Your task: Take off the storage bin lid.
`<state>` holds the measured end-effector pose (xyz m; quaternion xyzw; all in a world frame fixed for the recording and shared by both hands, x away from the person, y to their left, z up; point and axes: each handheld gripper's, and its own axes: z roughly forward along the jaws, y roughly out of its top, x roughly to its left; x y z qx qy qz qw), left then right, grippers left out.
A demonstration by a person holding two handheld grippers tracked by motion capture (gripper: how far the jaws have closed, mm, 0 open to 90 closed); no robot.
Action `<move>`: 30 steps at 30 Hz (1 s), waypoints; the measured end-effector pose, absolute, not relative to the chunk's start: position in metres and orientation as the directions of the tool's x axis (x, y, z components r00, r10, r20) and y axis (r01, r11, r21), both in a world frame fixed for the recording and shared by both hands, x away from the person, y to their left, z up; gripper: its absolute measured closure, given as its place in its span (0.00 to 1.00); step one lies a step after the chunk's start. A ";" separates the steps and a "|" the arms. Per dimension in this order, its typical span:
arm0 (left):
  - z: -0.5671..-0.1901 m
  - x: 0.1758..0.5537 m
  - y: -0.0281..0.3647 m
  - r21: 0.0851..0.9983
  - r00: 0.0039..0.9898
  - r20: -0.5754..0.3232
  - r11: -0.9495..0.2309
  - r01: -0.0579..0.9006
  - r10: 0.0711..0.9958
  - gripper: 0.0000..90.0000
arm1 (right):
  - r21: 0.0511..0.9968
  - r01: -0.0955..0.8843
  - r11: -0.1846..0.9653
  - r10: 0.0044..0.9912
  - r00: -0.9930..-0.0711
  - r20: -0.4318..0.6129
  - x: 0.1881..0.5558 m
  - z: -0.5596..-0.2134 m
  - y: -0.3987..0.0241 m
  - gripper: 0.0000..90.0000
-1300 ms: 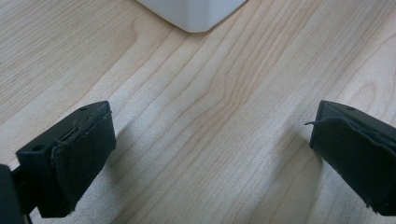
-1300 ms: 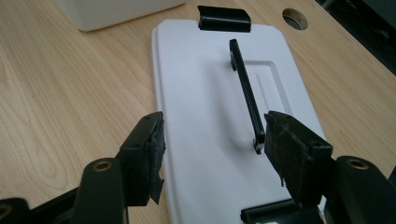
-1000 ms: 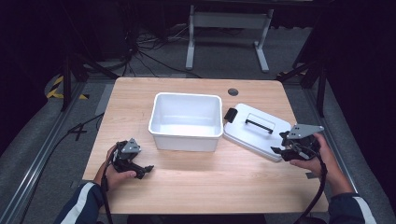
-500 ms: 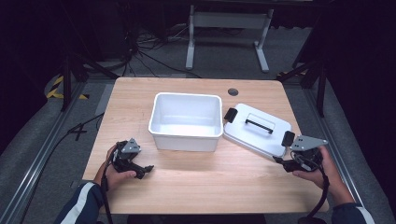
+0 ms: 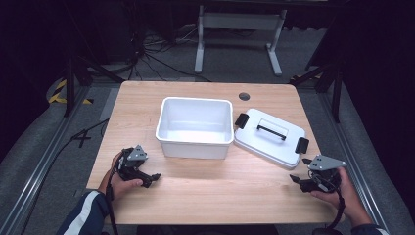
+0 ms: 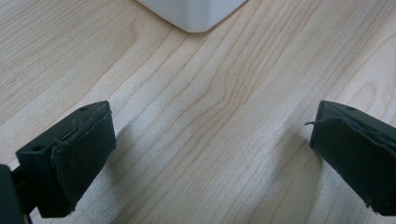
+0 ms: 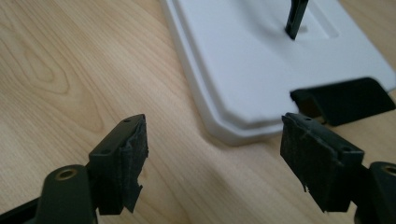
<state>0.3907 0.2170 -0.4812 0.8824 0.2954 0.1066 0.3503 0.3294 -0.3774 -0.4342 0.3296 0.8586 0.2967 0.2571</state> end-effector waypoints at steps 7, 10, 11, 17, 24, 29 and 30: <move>-0.481 0.391 0.217 0.681 0.803 -0.019 -0.580 0.447 0.596 0.01 | 0.708 0.483 0.516 0.773 -0.619 -0.141 0.325 -0.458 -0.392 0.28; -0.481 0.391 0.217 0.683 0.804 -0.015 -0.581 0.443 0.594 0.01 | 0.739 0.506 0.444 0.791 -0.609 -0.059 0.326 -0.466 -0.399 0.26; -0.481 0.391 0.217 0.683 0.804 -0.016 -0.580 0.443 0.594 0.01 | 0.744 0.516 0.424 0.795 -0.606 -0.033 0.327 -0.467 -0.402 0.25; -0.481 0.390 0.217 0.683 0.800 -0.014 -0.579 0.446 0.600 0.01 | 0.743 0.517 0.424 0.796 -0.605 -0.033 0.327 -0.467 -0.402 0.24; -0.481 0.391 0.217 0.682 0.800 -0.014 -0.580 0.446 0.599 0.00 | 0.740 0.530 0.414 0.811 -0.585 -0.034 0.327 -0.468 -0.401 0.21; -0.482 0.391 0.216 0.686 0.797 -0.014 -0.573 0.447 0.604 0.00 | 0.741 0.541 0.398 0.828 -0.560 -0.036 0.325 -0.468 -0.401 0.19; -0.482 0.391 0.216 0.686 0.797 -0.014 -0.574 0.447 0.604 0.00 | 0.741 0.542 0.398 0.828 -0.559 -0.036 0.325 -0.468 -0.401 0.19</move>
